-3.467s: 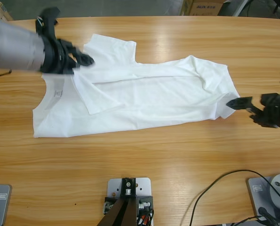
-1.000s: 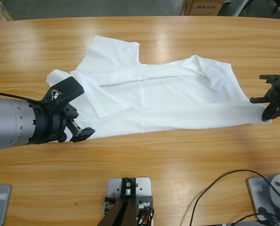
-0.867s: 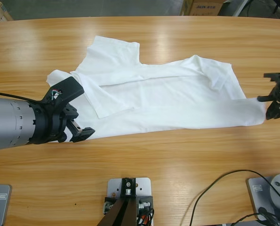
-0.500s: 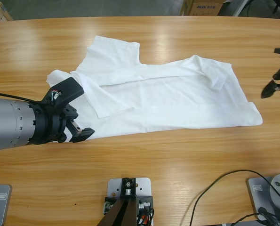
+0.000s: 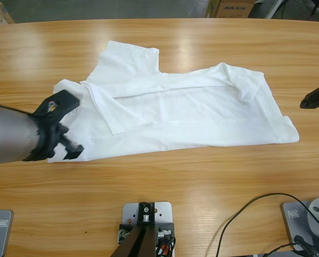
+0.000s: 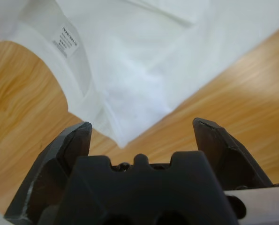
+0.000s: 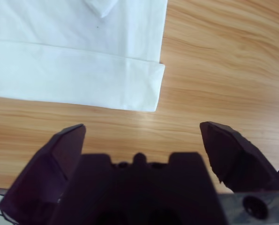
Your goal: Fold clothes
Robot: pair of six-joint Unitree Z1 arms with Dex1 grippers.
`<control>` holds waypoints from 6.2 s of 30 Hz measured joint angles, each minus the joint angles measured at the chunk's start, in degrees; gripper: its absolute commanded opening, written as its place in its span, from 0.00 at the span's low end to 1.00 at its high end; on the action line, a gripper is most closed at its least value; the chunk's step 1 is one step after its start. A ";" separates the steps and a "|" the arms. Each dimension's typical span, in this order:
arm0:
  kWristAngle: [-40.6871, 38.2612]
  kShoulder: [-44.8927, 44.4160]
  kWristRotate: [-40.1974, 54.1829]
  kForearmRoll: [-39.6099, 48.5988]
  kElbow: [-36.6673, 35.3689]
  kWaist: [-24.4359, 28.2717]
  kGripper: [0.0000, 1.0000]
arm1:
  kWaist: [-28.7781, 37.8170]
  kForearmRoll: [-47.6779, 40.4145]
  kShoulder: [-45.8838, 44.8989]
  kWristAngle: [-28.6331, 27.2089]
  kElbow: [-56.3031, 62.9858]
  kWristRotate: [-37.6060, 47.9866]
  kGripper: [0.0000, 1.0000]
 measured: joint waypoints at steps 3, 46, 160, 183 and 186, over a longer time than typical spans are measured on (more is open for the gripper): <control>0.25 4.48 -2.56 1.19 -3.63 -0.01 0.83 | 0.28 0.00 -0.35 0.00 0.05 0.00 1.00; -5.68 13.91 -57.52 -16.93 -5.74 17.08 0.76 | 0.68 -3.85 -1.05 1.42 5.24 0.00 1.00; -14.82 -3.85 -115.52 -25.63 12.09 3.77 0.00 | 0.98 -7.47 -0.77 5.20 8.47 1.10 1.00; -11.32 -10.51 -98.08 -25.90 16.23 3.67 0.98 | 0.99 -7.47 -0.76 5.21 8.48 1.10 1.00; -10.64 -16.04 -78.61 -24.02 16.13 3.87 0.91 | 0.99 -7.47 -0.76 5.21 8.49 1.10 1.00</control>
